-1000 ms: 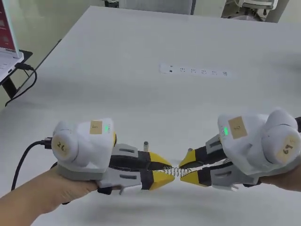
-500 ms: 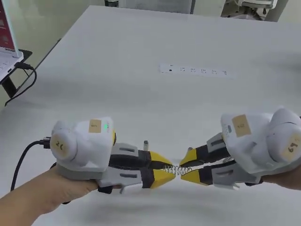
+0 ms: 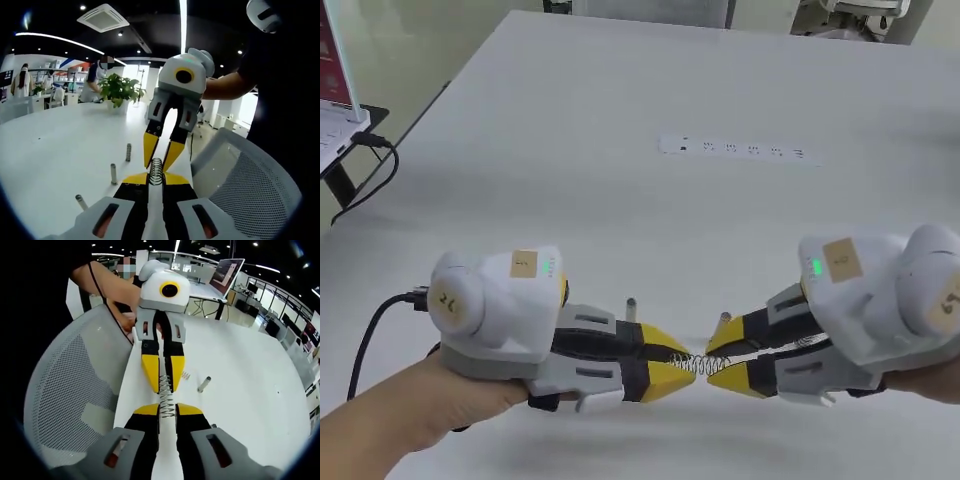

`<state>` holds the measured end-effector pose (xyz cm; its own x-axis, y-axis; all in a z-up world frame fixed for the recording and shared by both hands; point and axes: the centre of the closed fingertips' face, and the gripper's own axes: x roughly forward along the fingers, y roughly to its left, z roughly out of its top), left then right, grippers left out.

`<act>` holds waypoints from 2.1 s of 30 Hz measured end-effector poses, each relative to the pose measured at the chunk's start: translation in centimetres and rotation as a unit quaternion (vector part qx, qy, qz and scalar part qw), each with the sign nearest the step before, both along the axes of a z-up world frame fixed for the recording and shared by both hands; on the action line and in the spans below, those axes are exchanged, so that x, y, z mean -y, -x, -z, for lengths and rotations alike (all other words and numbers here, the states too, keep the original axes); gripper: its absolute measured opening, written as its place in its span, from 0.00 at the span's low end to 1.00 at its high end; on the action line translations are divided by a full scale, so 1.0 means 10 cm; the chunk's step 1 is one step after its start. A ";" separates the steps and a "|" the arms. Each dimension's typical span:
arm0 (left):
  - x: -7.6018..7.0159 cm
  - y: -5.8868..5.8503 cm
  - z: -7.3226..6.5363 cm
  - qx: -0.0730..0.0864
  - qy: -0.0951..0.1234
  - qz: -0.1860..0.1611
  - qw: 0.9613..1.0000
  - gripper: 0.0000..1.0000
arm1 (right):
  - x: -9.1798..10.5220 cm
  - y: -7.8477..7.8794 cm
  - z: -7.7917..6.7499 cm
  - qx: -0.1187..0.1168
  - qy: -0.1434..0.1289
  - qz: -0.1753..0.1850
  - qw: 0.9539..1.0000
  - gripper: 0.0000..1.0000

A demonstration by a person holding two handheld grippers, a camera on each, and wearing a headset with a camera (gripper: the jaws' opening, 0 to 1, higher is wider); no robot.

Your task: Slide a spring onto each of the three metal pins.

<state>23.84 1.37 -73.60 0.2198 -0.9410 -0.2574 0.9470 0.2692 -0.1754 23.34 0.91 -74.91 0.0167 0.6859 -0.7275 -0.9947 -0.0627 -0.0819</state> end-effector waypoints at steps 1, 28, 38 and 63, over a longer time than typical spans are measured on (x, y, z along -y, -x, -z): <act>0.00 0.00 0.00 0.000 0.001 0.001 1.000 0.01 | 0.02 0.00 0.01 -0.002 0.005 0.001 1.000 0.10; 0.00 -0.04 0.08 0.011 -0.012 0.003 1.000 0.01 | -0.04 0.02 -0.22 0.019 0.036 -0.011 0.999 0.05; 0.08 -0.02 0.22 0.022 -0.045 0.014 0.999 0.01 | -0.18 0.08 -0.24 0.024 0.049 -0.037 0.998 0.05; 0.17 0.00 0.40 0.034 -0.078 0.032 0.996 0.01 | -0.15 0.10 -0.08 0.002 0.125 -0.045 0.991 0.05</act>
